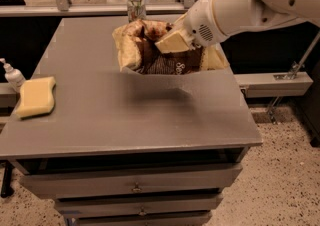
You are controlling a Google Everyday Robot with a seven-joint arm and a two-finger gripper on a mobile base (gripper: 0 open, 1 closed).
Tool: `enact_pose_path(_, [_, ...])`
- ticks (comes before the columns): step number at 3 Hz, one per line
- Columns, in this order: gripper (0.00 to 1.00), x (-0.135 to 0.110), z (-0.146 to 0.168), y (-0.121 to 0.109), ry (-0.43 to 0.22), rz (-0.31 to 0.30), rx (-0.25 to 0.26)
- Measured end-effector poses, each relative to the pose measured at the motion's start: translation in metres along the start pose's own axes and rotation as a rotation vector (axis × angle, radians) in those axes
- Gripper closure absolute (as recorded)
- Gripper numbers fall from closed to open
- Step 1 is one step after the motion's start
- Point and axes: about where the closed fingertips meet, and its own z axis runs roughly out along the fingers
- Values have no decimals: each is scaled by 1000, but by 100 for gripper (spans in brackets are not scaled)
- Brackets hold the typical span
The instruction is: Move brown chip bag near sponge
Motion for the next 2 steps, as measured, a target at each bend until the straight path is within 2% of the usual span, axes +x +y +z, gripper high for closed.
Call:
enact_pose_path(1, [100,-19,27,8,-66,28,11])
enact_pose_path(2, [100,-51,66,11,-132,52,27])
